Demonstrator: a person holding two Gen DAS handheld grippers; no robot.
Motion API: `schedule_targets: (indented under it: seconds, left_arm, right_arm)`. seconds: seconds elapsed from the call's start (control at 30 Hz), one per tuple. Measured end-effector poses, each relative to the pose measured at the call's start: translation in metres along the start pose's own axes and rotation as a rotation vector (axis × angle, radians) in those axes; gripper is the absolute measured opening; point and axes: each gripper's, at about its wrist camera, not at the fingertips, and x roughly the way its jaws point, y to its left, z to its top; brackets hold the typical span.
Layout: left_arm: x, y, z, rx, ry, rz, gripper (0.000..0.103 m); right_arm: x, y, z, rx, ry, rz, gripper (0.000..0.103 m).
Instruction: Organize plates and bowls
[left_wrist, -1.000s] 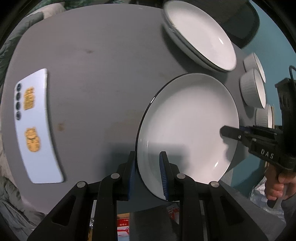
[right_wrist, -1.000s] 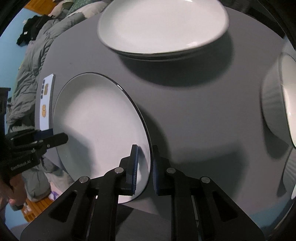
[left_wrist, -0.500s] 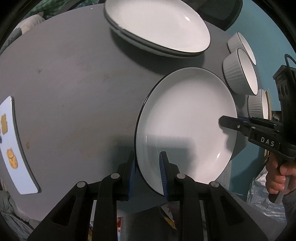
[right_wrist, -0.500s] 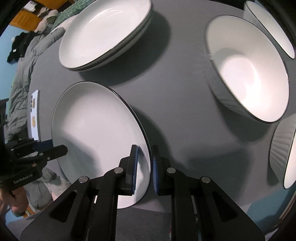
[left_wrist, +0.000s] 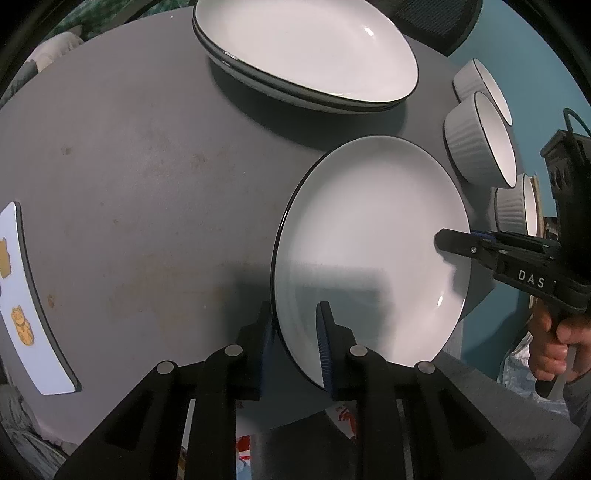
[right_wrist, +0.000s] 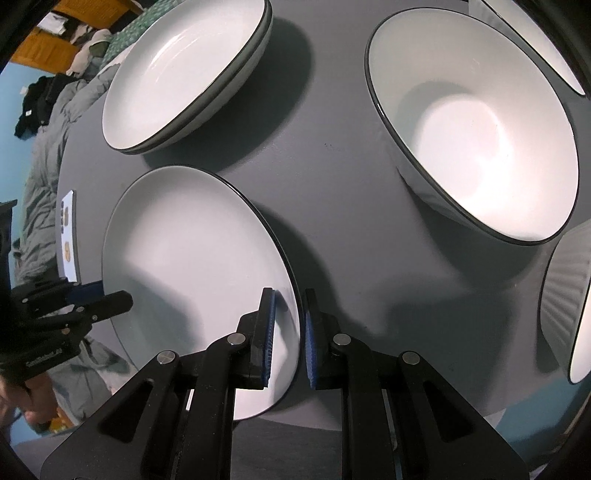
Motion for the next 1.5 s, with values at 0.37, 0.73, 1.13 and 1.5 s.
schedule_targets:
  seconds: [0.37,0.73,1.13,1.5]
  left_arm:
    - [0.002,0.008,-0.001,-0.057,-0.011,0.001,0.022]
    - [0.005,0.012,-0.003,-0.105,0.005,0.008,0.020]
    - [0.005,0.010,-0.002,-0.111,0.011,0.027,0.020]
    - [0.003,0.009,0.000,-0.120,0.042,0.008,0.020]
  right_arm:
    - [0.000,0.008,-0.005,-0.042,-0.012,-0.050,0.030]
    - [0.002,-0.011,-0.009,0.028,-0.011,0.032,0.030]
    - [0.004,-0.006,0.000,-0.016,0.004,0.023,0.021]
    - [0.005,-0.001,0.004,0.030,0.019,0.042,0.018]
